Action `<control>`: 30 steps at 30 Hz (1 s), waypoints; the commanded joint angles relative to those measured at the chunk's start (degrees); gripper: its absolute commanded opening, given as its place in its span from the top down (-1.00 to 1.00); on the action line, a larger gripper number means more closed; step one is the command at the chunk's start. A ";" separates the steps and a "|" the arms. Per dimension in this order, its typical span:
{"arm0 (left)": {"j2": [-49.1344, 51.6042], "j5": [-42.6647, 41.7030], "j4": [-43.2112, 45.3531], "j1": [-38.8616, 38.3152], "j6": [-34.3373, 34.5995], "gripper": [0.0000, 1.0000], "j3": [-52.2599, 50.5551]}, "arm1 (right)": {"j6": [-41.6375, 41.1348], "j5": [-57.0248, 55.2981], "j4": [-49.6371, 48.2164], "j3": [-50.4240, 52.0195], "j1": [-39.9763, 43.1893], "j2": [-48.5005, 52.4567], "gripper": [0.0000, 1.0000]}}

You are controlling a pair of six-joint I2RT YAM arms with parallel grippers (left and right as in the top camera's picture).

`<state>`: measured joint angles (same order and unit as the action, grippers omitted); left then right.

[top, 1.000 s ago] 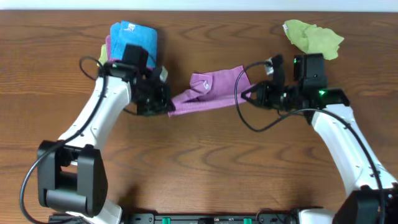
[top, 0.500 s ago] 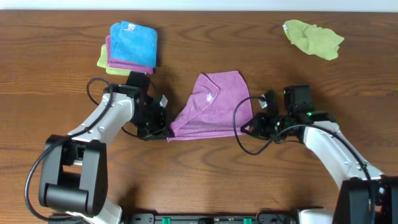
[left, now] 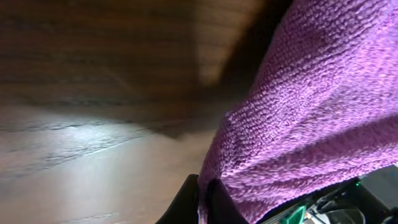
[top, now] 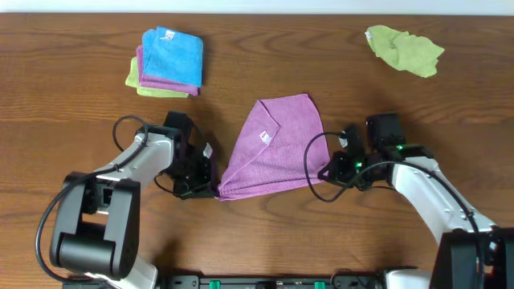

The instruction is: Fold the cloth

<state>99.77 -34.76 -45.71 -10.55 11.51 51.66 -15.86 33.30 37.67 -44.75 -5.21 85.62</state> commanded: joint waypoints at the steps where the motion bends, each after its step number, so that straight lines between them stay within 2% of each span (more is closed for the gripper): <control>1: -0.66 6.91 -0.76 1.20 -1.68 0.89 -0.76 | 1.18 -6.27 0.04 0.15 1.01 -2.25 0.88; 3: -1.40 6.91 -0.98 1.20 -1.68 0.88 -0.76 | 1.22 -6.08 0.02 0.15 1.01 -4.09 0.69; 4: -1.92 6.93 -1.01 1.20 -1.70 0.88 -0.76 | 1.40 -5.86 0.07 0.15 1.01 -5.46 0.46; 7: -3.87 7.45 -1.22 1.20 -1.66 0.86 -0.76 | 1.36 -5.86 0.57 0.15 1.01 -9.38 0.03; 9: -5.46 8.33 -1.73 1.20 -1.68 0.73 -0.76 | 1.36 -5.57 0.94 0.15 1.01 -12.13 -0.12; 12: -8.00 9.55 -2.60 1.20 -1.68 0.56 -0.76 | 1.33 -4.42 0.94 0.15 1.01 -15.23 -0.20; 20: -13.16 9.86 -3.50 1.20 -1.64 0.00 -0.74 | -0.96 -2.34 -3.56 0.15 -1.09 -16.35 -0.18; 26: -15.41 9.11 -3.52 1.20 -1.62 -0.22 -0.44 | -7.54 -2.23 -18.05 0.15 -6.97 -9.62 -0.08; 30: -16.81 6.29 -3.39 1.20 -0.90 -0.24 -0.37 | -13.42 -2.21 -29.77 0.15 -10.86 -0.76 -0.04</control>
<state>84.36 -26.61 -48.99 -9.54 10.46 51.11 -23.29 30.57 10.96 -44.69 -13.87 80.23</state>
